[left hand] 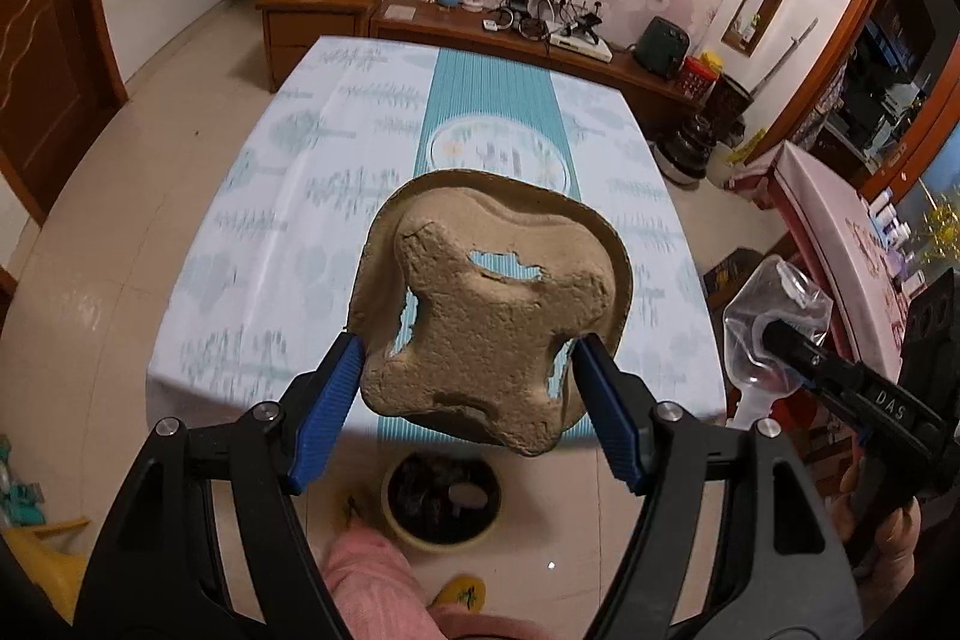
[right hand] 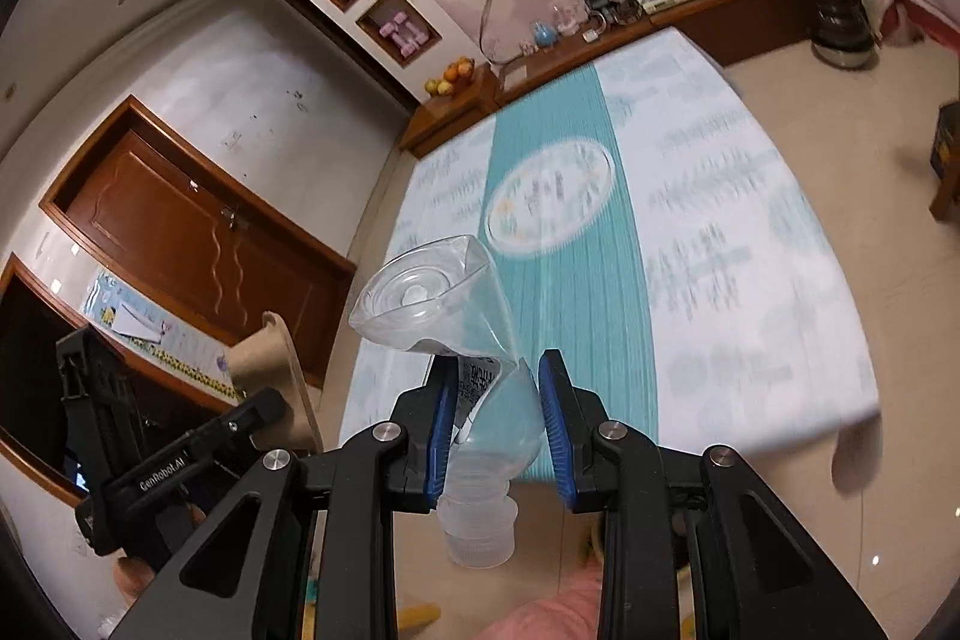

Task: Collect trash
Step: 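Carry the pulp tray and plastic bottle in both tools over the bin, then open both tools to drop the tray and bottle into the bin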

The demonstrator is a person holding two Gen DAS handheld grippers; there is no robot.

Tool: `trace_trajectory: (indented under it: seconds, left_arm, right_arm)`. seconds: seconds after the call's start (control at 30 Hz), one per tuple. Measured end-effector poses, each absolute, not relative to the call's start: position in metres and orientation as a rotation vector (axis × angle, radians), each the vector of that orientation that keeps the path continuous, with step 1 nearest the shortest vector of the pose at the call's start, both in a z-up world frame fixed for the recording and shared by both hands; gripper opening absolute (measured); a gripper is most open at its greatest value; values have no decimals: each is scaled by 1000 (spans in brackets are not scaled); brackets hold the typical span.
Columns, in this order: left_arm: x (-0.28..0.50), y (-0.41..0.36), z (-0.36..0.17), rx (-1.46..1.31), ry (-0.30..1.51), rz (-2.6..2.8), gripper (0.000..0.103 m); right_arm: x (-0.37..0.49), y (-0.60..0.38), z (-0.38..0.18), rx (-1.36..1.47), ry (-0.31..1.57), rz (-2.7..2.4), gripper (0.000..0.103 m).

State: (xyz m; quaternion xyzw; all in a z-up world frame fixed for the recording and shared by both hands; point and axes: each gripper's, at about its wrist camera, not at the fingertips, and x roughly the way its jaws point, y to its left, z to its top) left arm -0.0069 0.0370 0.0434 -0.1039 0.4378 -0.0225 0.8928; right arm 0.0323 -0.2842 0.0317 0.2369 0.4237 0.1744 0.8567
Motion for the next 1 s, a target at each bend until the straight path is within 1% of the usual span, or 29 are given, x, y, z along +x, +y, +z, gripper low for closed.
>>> trace_trajectory:
  seconds: [0.17,0.33,0.37,0.53,0.67,0.7,0.83,0.93,1.0]
  left_arm:
    - [-45,31,24,-200,942,-49,69]
    - [-70,27,-18,-190,984,-71,69]
    - [-65,28,-29,-185,995,-81,69]
    - [-66,18,-107,-146,1054,-145,69]
    - [-64,16,-184,-144,1122,-168,69]
    - [-63,15,-210,-154,1149,-172,69]
    - [-55,14,-280,-162,1200,-178,69]
    - [-48,11,-324,-153,1220,-178,70]
    - [-42,10,-349,-152,1227,-174,70]
  right_arm:
    - [-16,-285,3,505,962,344,27]
    - [-51,-276,-49,496,1029,277,27]
    - [-52,-272,-59,488,1038,265,27]
    - [-70,-255,-139,465,1130,188,27]
    - [-82,-243,-222,465,1223,148,28]
    - [-82,-240,-238,466,1237,139,28]
    - [-87,-234,-310,478,1278,105,28]
    - [-90,-233,-362,512,1296,74,28]
    - [-86,-231,-387,536,1307,58,33]
